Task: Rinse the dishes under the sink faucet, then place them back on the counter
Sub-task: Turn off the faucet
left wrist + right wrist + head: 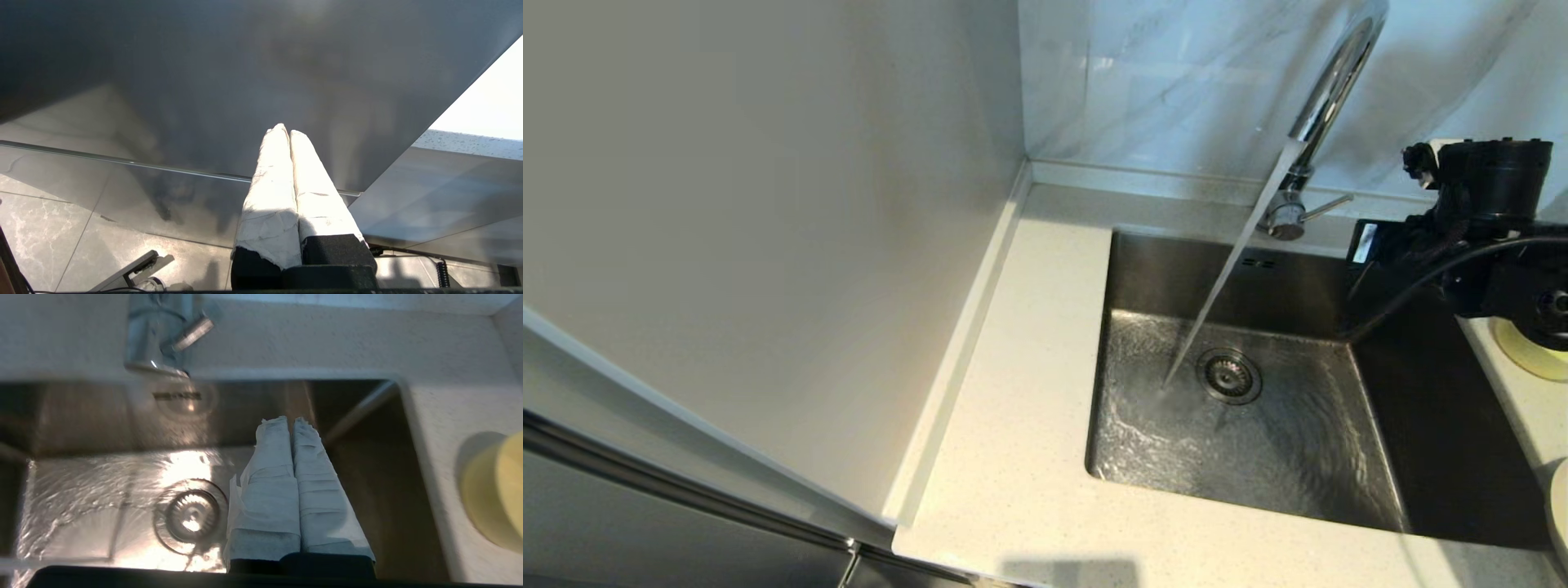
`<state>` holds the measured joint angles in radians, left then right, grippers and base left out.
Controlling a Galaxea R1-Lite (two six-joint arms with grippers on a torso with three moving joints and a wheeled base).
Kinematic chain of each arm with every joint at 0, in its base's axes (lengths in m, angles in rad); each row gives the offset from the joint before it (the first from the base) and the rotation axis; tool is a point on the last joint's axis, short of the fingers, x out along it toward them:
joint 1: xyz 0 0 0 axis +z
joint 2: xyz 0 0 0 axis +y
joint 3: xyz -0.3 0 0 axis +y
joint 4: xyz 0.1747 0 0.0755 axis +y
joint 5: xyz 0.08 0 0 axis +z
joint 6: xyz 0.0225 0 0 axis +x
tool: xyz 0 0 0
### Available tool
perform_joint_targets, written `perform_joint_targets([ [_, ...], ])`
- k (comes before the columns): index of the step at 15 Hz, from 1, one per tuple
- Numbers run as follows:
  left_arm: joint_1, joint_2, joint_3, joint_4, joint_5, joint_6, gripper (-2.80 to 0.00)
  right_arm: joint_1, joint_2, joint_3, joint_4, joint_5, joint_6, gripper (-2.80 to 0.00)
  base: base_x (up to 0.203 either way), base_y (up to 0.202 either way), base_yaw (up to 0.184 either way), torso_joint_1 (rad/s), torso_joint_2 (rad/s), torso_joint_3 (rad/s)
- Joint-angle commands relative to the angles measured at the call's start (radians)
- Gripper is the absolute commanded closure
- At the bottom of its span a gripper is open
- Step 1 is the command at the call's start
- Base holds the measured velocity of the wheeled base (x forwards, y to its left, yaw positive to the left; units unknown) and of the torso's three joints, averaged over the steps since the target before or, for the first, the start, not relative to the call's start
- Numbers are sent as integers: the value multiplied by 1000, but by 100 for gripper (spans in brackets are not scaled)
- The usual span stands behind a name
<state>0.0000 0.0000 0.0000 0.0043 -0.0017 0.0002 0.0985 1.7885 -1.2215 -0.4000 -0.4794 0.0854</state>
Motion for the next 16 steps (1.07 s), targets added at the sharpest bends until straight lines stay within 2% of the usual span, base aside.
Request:
perform_joint_targets([
  [1, 0, 0, 0, 0, 0, 0, 0, 13, 36, -37, -8, -1, 23, 0, 0, 0, 0, 0, 0, 0],
  [6, 0, 0, 0, 0, 0, 0, 0, 62, 75, -99, -8, 1, 91, 0, 0, 0, 0, 0, 0, 0],
  [12, 0, 0, 0, 0, 0, 0, 0, 60, 86, -145, -10, 58, 203, 0, 0, 0, 0, 0, 0, 0],
  [16, 0, 0, 0, 0, 0, 0, 0, 37, 163, -237, -10, 55, 213, 0, 0, 0, 0, 0, 0, 0],
])
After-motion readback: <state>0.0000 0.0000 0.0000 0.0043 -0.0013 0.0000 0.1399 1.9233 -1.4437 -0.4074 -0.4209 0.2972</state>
